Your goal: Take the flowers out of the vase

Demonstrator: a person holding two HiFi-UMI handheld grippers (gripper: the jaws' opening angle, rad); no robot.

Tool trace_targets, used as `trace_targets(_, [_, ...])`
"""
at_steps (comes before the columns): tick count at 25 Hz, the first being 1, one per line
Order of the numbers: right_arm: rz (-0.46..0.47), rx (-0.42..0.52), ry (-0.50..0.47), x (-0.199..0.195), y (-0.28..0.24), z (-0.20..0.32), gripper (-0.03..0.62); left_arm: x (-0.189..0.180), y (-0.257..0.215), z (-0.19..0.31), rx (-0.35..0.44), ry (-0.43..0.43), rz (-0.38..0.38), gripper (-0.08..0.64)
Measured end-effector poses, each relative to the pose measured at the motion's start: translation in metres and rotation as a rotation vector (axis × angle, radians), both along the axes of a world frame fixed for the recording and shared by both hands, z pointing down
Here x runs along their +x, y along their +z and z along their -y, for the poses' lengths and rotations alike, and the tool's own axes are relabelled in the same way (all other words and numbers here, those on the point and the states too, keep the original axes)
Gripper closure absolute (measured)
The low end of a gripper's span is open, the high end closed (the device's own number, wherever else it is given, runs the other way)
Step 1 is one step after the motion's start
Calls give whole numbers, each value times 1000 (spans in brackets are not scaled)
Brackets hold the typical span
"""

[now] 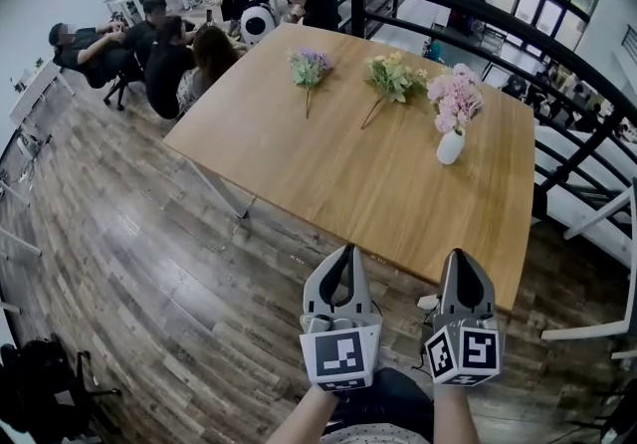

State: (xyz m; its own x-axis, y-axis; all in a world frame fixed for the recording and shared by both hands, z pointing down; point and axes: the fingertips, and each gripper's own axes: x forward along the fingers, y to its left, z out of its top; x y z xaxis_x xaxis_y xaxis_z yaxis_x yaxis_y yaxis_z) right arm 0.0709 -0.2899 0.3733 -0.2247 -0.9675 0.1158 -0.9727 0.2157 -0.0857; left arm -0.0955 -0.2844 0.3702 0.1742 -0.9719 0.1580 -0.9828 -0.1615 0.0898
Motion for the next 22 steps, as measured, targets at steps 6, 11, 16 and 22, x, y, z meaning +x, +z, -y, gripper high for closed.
trace_targets(6, [-21, -5, -10, -15, -1, 14, 600, -19, 1, 15, -3, -17, -20, 540])
trace_targets(11, [-33, -15, -18, -18, 0, 20, 600, -22, 4, 20, -15, -24, -34, 540])
trace_targets(16, [-38, -33, -45, -20, 7, 33, 600, -21, 12, 29, -10, -45, -29, 540])
trace_targets(22, [-20, -30, -78, -17, 13, 70, 600, -20, 16, 58, -35, -79, -14, 540])
